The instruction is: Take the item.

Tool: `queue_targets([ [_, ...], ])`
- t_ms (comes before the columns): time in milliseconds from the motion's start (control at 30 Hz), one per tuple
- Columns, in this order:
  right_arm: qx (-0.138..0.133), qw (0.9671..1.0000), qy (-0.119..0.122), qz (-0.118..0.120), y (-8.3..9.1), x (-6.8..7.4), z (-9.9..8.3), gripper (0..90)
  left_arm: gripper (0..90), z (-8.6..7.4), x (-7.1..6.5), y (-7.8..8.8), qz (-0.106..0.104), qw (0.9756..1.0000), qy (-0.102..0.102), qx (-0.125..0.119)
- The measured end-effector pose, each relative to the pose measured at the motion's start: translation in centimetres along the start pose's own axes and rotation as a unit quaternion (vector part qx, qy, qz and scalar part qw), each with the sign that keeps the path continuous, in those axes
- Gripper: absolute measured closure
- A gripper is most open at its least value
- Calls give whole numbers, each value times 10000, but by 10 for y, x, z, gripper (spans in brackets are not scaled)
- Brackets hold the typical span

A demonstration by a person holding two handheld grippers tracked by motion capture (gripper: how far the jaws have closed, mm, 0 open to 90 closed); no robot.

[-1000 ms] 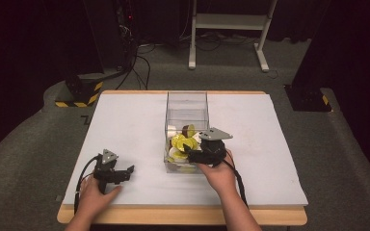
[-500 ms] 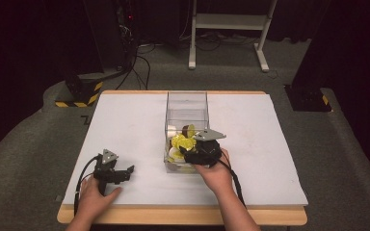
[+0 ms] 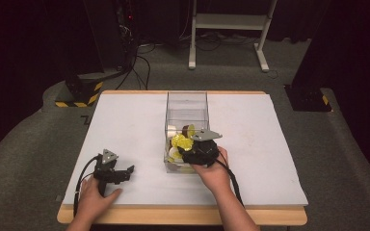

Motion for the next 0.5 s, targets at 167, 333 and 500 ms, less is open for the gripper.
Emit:
queue_targets([
  [167, 68, 10000, 72, 8, -4, 0, -2, 334, 148, 0, 0, 0, -3, 10000, -27, 21],
  [333, 126, 9999, 35, 95, -6, 1, -4, 342, 148, 0, 0, 0, -2, 10000, -20, 15],
  [500, 161, 9997, -8, 184, -7, 2, -5, 361, 148, 0, 0, 0, -2, 10000, -23, 18],
])
Point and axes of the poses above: each handheld gripper's, and its own axes: y roughly backward along the jaws, z roughly out of its top, x roughly to its left, the point moved 10 cm from there along -y, roughly forward along the jaws, and after that the axes turned 1 degree about -z, right-handed, at the moved point
